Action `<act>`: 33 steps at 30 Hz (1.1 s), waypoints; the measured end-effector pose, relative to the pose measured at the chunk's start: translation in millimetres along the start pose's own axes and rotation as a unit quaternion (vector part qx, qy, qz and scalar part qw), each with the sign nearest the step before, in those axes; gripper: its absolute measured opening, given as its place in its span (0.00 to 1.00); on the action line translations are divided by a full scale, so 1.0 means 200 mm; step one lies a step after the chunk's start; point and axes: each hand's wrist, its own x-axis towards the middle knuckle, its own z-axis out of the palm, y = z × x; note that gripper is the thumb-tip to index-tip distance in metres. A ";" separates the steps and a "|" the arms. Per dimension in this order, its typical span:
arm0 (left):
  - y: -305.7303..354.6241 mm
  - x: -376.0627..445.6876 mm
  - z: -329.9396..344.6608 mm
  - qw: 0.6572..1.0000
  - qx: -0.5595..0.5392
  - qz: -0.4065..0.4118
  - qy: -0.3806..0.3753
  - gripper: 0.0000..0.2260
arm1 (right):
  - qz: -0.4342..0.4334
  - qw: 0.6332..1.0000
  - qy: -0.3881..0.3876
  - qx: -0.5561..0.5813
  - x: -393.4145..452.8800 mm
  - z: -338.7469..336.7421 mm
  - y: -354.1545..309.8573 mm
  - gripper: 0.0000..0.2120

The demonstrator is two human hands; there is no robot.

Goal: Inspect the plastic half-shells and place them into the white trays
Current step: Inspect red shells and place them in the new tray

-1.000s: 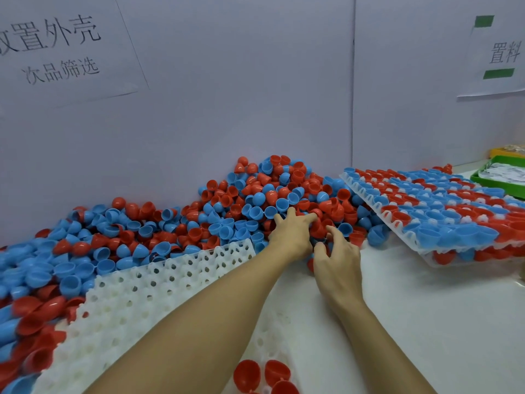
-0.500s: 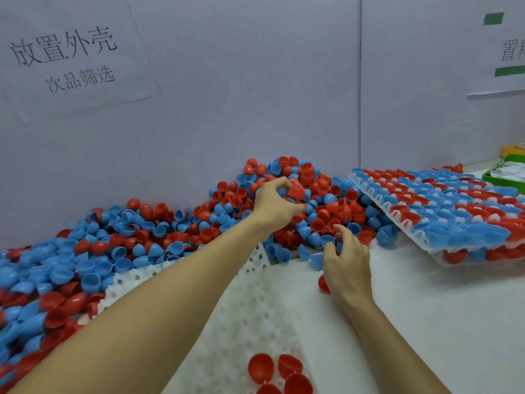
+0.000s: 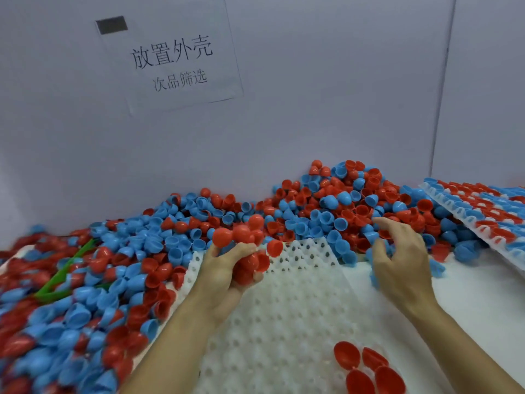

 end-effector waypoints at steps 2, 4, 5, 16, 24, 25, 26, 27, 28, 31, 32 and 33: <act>0.01 -0.07 -0.08 1.000 -0.009 0.001 0.004 0.10 | -0.042 0.994 -0.075 0.064 0.00 0.02 -0.13 0.15; 0.02 -0.10 -0.12 1.000 0.001 0.006 -0.004 0.08 | -0.066 0.979 -0.174 0.088 0.03 0.04 -0.27 0.12; 0.03 -0.11 -0.12 1.000 0.001 0.009 -0.007 0.07 | -0.073 0.966 -0.231 0.088 0.05 0.04 -0.34 0.11; 0.03 -0.16 -0.13 0.996 -0.076 0.033 -0.026 0.07 | -0.189 0.883 -0.421 -0.084 -0.01 0.19 -0.68 0.12; 0.03 -0.17 -0.12 0.986 -0.124 0.015 -0.110 0.06 | -0.194 0.905 -0.377 -0.036 -0.03 0.22 -0.69 0.08; 0.03 -0.17 -0.13 0.984 -0.145 0.009 -0.098 0.09 | -0.190 0.907 -0.376 -0.024 -0.02 0.21 -0.69 0.08; 0.04 -0.16 -0.14 0.983 -0.161 0.004 -0.087 0.13 | -0.184 0.909 -0.375 -0.014 -0.01 0.20 -0.68 0.06; 0.05 -0.16 -0.15 0.983 -0.167 0.003 -0.073 0.14 | -0.177 0.909 -0.377 -0.006 0.01 0.19 -0.67 0.05; 0.06 -0.16 -0.15 0.984 -0.164 0.006 -0.063 0.13 | -0.168 0.906 -0.388 0.000 0.03 0.17 -0.66 0.04; 0.07 -0.15 -0.15 0.989 -0.144 0.012 -0.045 0.09 | -0.137 0.889 -0.436 0.024 0.07 0.14 -0.63 0.06; 0.06 -0.15 -0.16 0.989 -0.141 0.011 -0.038 0.08 | -0.130 0.887 -0.441 0.030 0.08 0.13 -0.61 0.07; 0.06 -0.14 -0.16 0.989 -0.142 0.010 -0.034 0.07 | -0.126 0.888 -0.441 0.033 0.09 0.13 -0.60 0.08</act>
